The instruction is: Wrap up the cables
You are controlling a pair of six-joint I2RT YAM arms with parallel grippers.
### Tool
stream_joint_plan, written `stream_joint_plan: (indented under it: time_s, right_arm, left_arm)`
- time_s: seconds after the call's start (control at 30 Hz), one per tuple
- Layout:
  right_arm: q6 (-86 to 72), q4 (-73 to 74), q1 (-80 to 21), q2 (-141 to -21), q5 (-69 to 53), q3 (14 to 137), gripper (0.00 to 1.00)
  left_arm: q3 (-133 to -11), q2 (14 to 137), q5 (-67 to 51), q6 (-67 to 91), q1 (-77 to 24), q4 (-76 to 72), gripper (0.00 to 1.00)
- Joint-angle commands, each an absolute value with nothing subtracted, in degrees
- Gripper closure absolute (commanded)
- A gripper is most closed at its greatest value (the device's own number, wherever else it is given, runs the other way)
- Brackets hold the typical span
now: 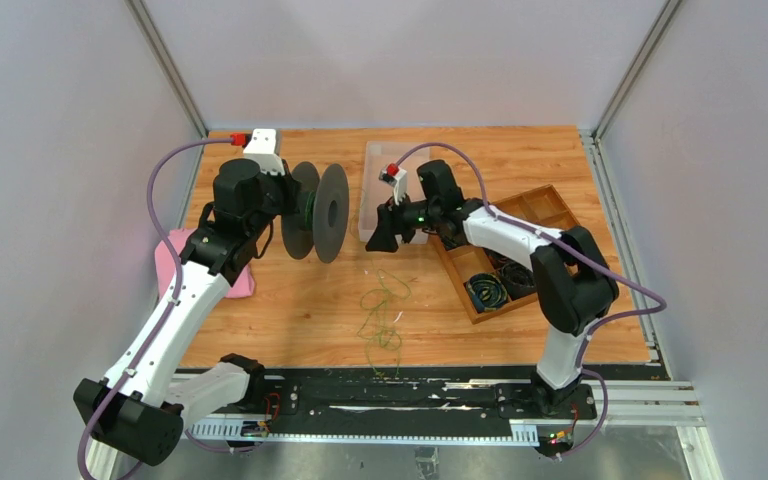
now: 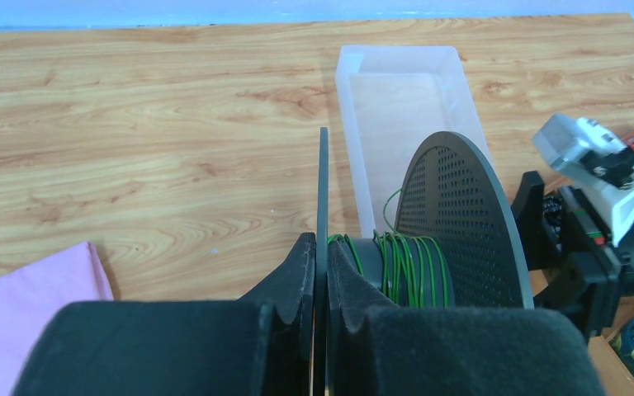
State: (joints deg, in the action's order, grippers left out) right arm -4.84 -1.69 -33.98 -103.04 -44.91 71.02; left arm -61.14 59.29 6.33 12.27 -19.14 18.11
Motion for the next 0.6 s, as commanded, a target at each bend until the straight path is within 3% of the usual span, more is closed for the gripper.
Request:
stream_joint_plan:
  time_s: [0.0,0.2,0.57]
  right_arm:
    - [-9.5,-8.9,-36.3,-105.3,-46.7,69.5,0.34]
    - [-9.7,-9.2,-37.7,-108.0,-45.7,68.2,0.36]
    - [-7.7,-6.9,-39.6,-110.2,-46.4,67.7,0.65]
  left_arm:
    - [-62.4,57.9,5.7,13.0,-18.5,13.4,1.00]
    - [-62.6,57.9,5.7,13.2,-18.5,13.4,1.00]
    - [-63.4,58.2,6.8,13.4,-18.1,13.5,1.00]
